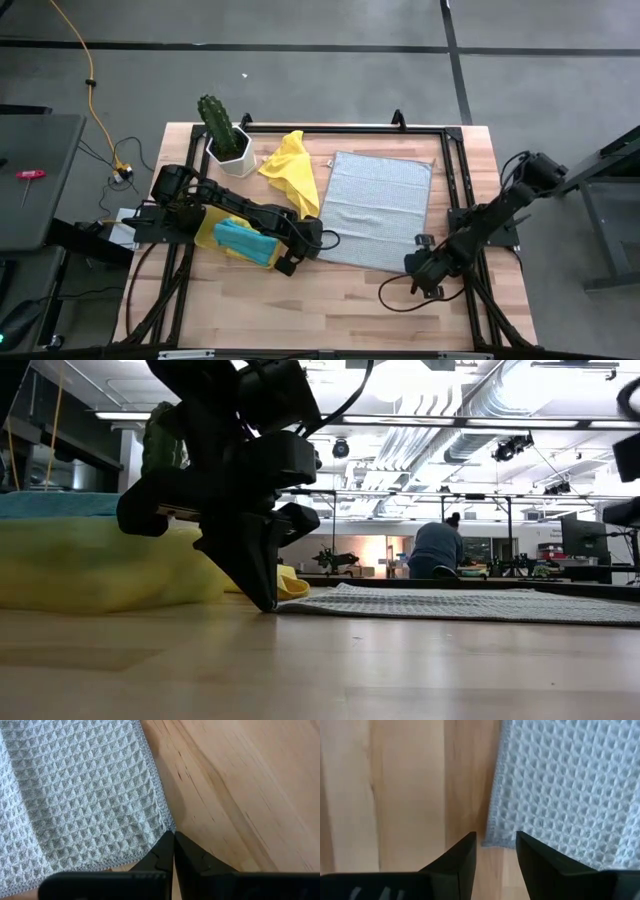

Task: Fold microfiber towels
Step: Fold the gray microfiber towel

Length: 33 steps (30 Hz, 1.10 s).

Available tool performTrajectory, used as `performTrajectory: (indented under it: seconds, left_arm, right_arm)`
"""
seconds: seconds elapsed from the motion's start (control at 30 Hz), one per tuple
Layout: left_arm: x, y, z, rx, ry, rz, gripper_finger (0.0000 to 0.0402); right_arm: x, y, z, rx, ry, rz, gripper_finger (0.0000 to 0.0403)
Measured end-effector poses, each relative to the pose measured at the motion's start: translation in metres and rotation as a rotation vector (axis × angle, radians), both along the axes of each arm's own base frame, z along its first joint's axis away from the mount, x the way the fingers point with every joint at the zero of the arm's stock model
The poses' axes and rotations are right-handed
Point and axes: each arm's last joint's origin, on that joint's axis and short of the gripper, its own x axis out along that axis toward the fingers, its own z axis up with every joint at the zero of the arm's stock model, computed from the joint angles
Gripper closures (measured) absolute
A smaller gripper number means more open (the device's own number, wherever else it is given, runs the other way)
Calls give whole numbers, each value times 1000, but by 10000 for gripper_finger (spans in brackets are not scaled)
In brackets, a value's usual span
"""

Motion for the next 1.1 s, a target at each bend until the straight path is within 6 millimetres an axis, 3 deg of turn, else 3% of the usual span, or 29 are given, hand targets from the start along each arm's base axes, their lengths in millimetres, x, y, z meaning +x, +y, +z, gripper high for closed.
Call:
performTrajectory:
  seconds: [0.5, 0.6, 0.8, 0.97, 1.1]
  left_arm:
    - [0, 0, 0, -10, 9, 20, 401]
    - [-1, 0, -1, -10, 11, 20, 401]
    - [-1, 0, -1, -14, 16, 27, 401]
    - [-4, 3, 0, -51, 60, 77, 401]
    - [-12, 16, 7, -168, 118, 151, 401]
  right_arm:
    - [7, 7, -11, -10, 23, 16, 278]
    - [6, 6, -9, -25, 44, 16, 301]
    - [5, 6, -6, -34, 83, 3, 394]
    - [3, 5, -2, 14, 109, -40, 396]
    - [-4, 0, 19, 91, 74, -88, 400]
